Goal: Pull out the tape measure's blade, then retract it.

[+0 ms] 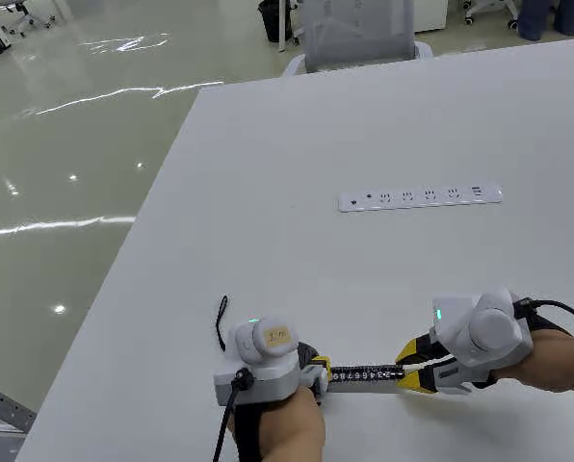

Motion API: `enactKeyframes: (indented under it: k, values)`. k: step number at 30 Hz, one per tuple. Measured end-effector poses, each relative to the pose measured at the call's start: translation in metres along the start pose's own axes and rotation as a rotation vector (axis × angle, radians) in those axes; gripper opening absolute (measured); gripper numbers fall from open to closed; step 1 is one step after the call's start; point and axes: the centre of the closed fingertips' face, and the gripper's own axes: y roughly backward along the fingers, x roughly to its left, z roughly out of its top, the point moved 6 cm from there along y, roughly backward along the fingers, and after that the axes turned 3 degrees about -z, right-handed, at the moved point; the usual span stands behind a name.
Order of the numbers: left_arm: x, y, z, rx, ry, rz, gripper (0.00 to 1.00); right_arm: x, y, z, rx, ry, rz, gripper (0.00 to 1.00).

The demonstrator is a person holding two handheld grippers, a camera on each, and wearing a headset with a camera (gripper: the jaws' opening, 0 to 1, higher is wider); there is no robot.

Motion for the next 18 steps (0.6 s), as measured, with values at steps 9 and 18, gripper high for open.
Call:
enactKeyframes:
  k: [9, 18]
  values:
    - [0.0004, 0.0001, 0.0008, 0.002, 0.001, 0.000, 0.54, 0.0005, -0.0049, 0.0048, -0.001, -0.001, 0.002, 0.13]
    - [0.0012, 0.0001, 0.0010, -0.002, 0.006, -0.002, 0.54, 0.0008, -0.0079, 0.0081, -0.002, 0.002, 0.002, 0.13]
